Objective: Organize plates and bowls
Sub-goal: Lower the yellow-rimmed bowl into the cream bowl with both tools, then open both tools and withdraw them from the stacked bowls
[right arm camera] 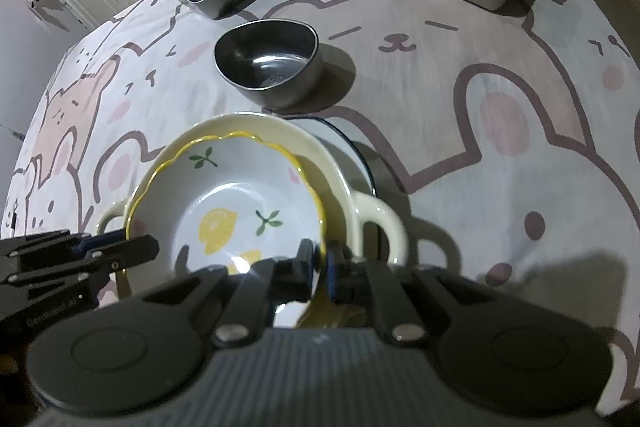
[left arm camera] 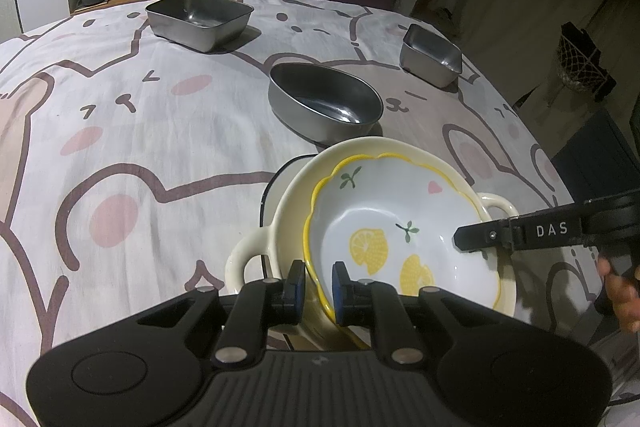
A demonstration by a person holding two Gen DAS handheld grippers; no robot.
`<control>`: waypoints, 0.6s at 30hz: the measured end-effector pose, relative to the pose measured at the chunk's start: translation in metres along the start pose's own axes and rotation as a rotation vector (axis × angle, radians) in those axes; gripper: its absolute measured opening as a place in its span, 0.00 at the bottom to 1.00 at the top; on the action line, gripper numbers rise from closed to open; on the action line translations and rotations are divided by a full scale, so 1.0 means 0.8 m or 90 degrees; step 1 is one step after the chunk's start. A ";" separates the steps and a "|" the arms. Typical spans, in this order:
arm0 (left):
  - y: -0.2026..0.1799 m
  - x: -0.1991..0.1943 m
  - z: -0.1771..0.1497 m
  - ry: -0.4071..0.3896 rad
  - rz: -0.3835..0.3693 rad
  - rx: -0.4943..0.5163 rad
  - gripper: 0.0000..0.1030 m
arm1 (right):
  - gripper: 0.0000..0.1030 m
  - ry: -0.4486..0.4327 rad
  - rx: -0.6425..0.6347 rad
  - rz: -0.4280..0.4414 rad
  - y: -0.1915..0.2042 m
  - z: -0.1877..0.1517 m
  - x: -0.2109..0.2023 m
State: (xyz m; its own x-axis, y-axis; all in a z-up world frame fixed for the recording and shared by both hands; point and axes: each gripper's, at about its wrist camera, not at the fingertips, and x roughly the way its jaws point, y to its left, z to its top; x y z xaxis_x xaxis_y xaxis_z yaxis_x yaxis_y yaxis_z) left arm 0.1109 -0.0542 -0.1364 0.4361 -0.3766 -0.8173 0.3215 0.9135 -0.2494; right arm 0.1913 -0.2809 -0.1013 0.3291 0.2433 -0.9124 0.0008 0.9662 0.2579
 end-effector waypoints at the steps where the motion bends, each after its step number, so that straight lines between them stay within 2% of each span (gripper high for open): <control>1: 0.000 0.000 -0.001 0.001 -0.001 0.001 0.16 | 0.09 0.000 0.001 0.002 -0.001 0.000 0.000; 4: -0.001 -0.001 -0.001 0.001 -0.005 0.002 0.19 | 0.16 -0.002 0.002 0.007 0.000 0.001 -0.002; 6: -0.002 -0.001 -0.001 0.001 -0.007 0.002 0.21 | 0.37 -0.014 -0.003 0.021 0.003 0.002 -0.008; 8: -0.002 0.000 -0.001 0.001 -0.008 0.004 0.23 | 0.49 -0.028 -0.010 0.035 0.006 0.003 -0.016; 9: -0.002 0.000 -0.001 0.002 -0.008 0.004 0.23 | 0.52 -0.029 -0.013 0.038 0.007 0.002 -0.018; 18: -0.006 0.000 0.000 0.004 -0.014 0.008 0.32 | 0.52 -0.024 -0.022 0.039 0.010 0.001 -0.018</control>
State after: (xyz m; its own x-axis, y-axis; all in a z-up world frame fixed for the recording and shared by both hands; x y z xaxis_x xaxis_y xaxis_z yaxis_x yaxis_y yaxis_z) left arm 0.1098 -0.0587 -0.1354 0.4231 -0.3961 -0.8150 0.3418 0.9027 -0.2613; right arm 0.1870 -0.2767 -0.0856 0.3621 0.2998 -0.8826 -0.0525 0.9519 0.3019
